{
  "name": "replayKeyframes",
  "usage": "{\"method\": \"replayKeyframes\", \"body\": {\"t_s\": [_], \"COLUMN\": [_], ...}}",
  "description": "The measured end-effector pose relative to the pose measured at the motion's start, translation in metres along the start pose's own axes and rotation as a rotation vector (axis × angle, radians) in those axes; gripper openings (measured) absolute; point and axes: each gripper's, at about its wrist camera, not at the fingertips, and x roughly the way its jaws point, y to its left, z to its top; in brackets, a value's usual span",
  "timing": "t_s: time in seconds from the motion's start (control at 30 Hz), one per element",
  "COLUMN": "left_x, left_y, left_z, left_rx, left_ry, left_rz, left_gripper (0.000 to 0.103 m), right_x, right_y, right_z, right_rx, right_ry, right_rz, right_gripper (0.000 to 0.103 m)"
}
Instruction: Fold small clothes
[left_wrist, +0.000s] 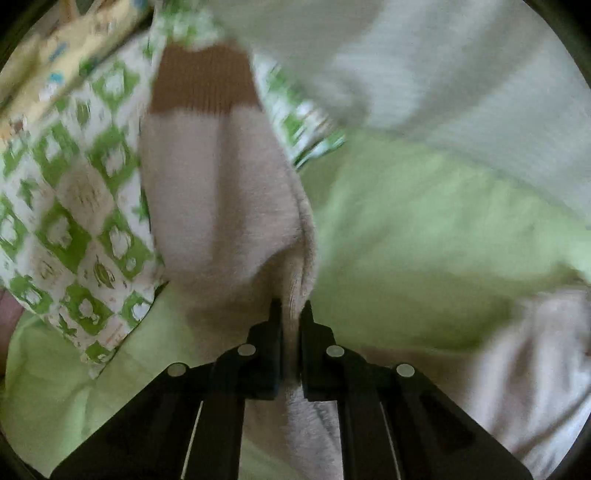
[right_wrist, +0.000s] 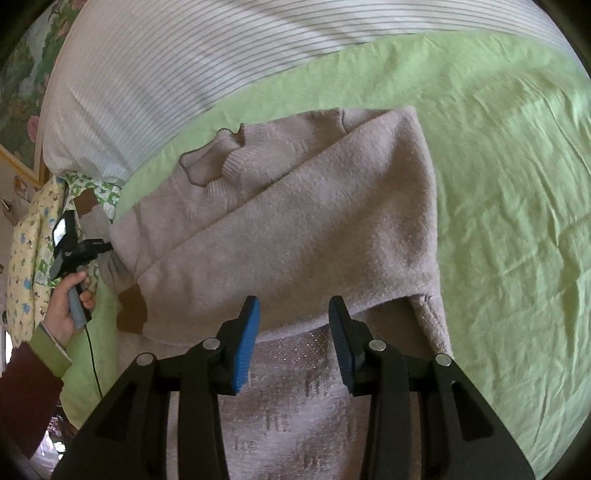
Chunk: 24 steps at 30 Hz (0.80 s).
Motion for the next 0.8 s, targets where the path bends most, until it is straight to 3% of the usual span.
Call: {"method": "replayKeyframes", "body": {"t_s": [0.2, 0.33, 0.37, 0.43, 0.5, 0.57, 0.6, 0.67, 0.8], "left_x": [-0.131, -0.190, -0.201, -0.201, -0.187, -0.177, -0.175, -0.170, -0.160], "left_y": [-0.048, -0.115, -0.141, -0.172, -0.205, -0.221, -0.221, -0.205, -0.145], "left_z": [-0.021, -0.059, -0.082, -0.107, -0.137, -0.166, -0.177, -0.197, -0.197], "left_rx": [0.107, 0.237, 0.308, 0.392, 0.490, 0.564, 0.581, 0.589, 0.560], "left_ry": [-0.196, -0.244, -0.232, -0.206, -0.119, -0.058, -0.049, -0.042, -0.054], "left_rz": [-0.317, -0.529, -0.584, -0.610, -0.643, -0.620, -0.605, -0.578, -0.532], "left_gripper": [0.005, 0.006, 0.006, 0.010, 0.018, 0.025, 0.034, 0.046, 0.056], "right_x": [-0.013, -0.027, -0.031, -0.037, -0.039, -0.041, -0.043, -0.043, -0.038], "right_y": [0.013, 0.022, 0.023, 0.023, 0.021, 0.017, 0.016, 0.014, 0.011], "right_z": [0.000, 0.000, -0.001, -0.003, -0.005, -0.006, -0.006, -0.005, 0.002], "right_rx": [0.004, 0.020, 0.026, 0.041, 0.062, 0.081, 0.084, 0.085, 0.077], "right_ry": [-0.044, -0.083, -0.094, -0.109, -0.113, -0.113, -0.113, -0.113, -0.101], "right_rz": [0.039, 0.058, 0.058, 0.050, 0.046, 0.044, 0.040, 0.032, 0.029], "right_gripper": [0.040, 0.040, 0.040, 0.040, 0.040, 0.040, 0.040, 0.040, 0.043]}}
